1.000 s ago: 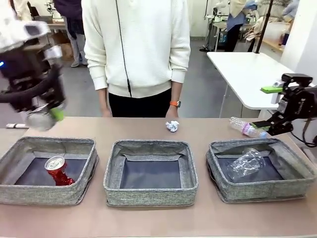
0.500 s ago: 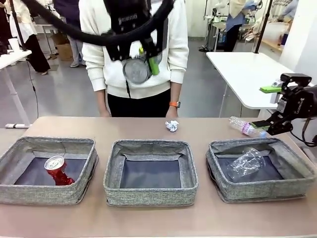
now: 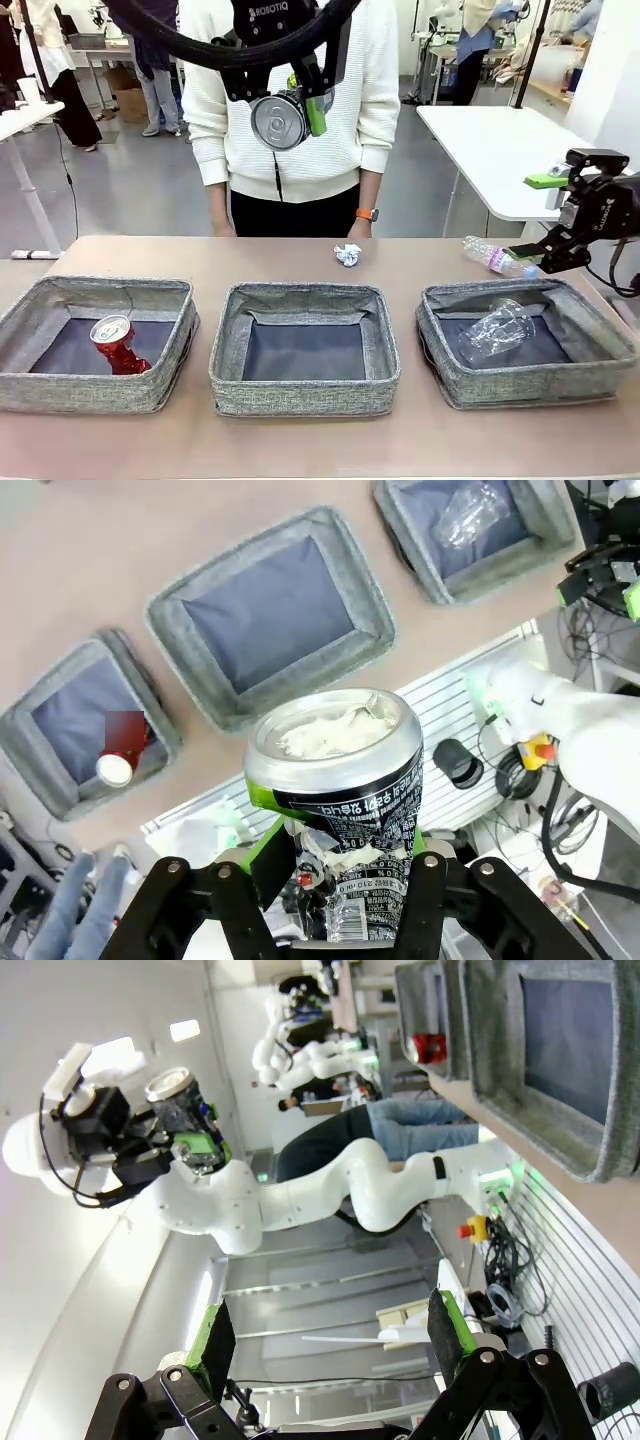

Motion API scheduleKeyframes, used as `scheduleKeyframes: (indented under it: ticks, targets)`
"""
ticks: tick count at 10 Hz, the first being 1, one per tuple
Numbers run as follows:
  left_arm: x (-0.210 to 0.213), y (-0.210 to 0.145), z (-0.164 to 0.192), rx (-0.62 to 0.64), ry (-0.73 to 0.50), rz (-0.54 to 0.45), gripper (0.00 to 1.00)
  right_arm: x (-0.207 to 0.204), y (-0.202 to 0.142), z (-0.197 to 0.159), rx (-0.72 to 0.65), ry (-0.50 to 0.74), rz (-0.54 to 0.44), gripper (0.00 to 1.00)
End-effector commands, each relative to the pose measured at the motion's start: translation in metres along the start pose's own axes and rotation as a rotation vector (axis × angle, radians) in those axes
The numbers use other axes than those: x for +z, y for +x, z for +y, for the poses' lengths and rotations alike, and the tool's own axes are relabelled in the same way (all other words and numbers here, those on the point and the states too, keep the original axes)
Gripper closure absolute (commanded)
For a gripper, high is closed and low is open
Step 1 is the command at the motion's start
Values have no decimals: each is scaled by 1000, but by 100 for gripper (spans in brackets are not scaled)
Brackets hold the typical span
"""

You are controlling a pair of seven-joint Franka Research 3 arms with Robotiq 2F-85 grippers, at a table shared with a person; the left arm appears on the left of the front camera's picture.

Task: Sort the waste into the appropriate baskets.
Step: Pick up the waste item pointed out by the person.

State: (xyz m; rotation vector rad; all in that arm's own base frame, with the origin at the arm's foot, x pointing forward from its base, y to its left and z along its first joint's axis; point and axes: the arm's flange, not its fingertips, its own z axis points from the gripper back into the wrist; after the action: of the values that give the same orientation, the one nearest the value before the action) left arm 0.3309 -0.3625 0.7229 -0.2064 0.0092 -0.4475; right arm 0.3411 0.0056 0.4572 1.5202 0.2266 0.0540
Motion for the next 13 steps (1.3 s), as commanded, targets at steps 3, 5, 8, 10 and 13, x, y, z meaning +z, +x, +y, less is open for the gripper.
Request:
scheduleKeyframes:
  ticks: [3,5,8,10,13]
  targets:
    - [22,-14,-3,33,-72,-86,55,-1,-1,0,15,-3,9,0]
    - [38,-9,0,168,-186,-166,55,-1,-1,0,15,-3,9,0]
    - [47,-2,6,258,-237,-212,55,-1,-1,0,15,-3,9,0]
    - [51,3,5,209,-203,-178,55,-1,-1,0,15,-3,9,0]
    - [51,3,5,209,-203,-178,55,-1,-1,0,15,-3,9,0]
